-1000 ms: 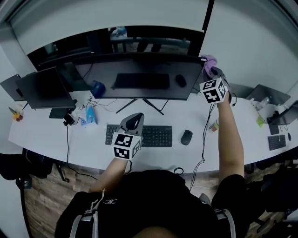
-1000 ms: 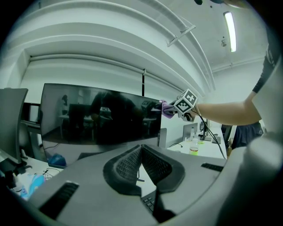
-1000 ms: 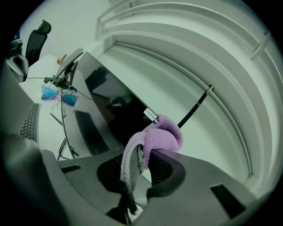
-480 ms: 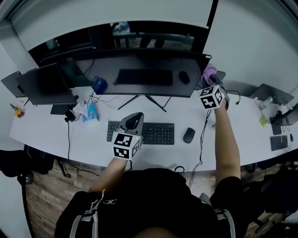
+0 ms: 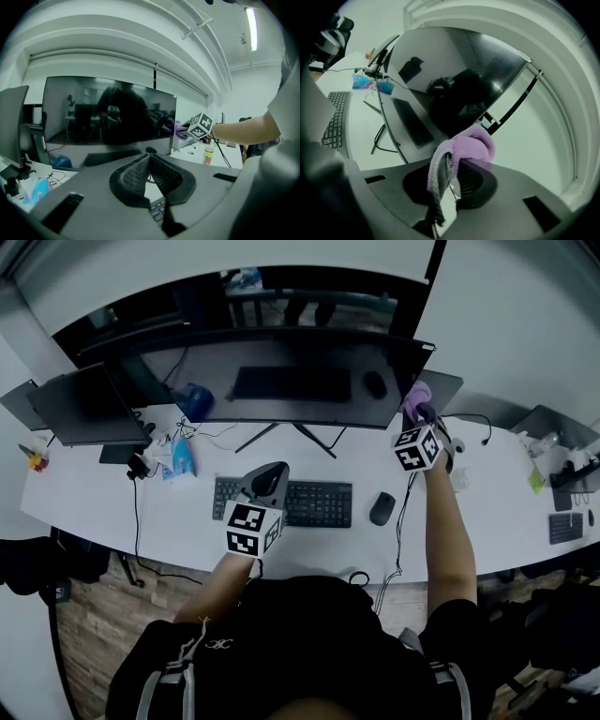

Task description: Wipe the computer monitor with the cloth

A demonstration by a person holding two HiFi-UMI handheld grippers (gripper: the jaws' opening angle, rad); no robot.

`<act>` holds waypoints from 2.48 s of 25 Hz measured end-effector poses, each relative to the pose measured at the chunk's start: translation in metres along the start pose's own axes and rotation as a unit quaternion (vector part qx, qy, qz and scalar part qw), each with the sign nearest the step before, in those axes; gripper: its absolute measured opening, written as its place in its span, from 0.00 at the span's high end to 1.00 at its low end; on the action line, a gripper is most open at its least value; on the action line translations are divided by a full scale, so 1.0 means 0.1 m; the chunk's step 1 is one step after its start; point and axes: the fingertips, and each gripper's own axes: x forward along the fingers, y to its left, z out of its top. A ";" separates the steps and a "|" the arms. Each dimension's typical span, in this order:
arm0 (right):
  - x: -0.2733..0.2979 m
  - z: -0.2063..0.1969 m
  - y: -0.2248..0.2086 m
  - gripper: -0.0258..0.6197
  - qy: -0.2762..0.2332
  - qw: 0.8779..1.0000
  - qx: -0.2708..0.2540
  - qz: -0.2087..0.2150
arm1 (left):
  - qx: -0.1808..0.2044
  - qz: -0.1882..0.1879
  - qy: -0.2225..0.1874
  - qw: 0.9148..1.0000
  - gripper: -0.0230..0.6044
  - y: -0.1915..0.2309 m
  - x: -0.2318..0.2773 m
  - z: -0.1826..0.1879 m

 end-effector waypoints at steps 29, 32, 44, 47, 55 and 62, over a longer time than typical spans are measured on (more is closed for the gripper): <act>0.82 -1.05 1.20 0.84 0.070 0.903 0.406 0.123 | -0.009 0.040 0.075 0.996 0.94 0.35 0.24 -0.42; 0.83 -1.00 1.30 0.84 0.047 0.846 0.512 0.143 | -0.010 0.047 0.077 0.996 0.94 0.42 0.18 -0.44; 0.75 -0.49 1.70 0.84 -0.038 0.685 0.698 0.203 | -0.010 0.050 0.077 0.996 0.94 0.69 -0.04 -0.48; 0.74 -0.35 1.81 0.84 -0.043 0.673 0.709 0.207 | -0.013 0.049 0.072 0.996 0.94 0.80 -0.10 -0.47; 0.69 -0.01 2.11 0.84 -0.037 0.678 0.702 0.215 | -0.011 0.041 0.066 0.997 0.94 1.15 -0.35 -0.50; 0.69 0.51 2.56 0.84 -0.034 0.684 0.697 0.214 | -0.017 0.049 0.060 0.997 0.94 1.76 -0.69 -0.55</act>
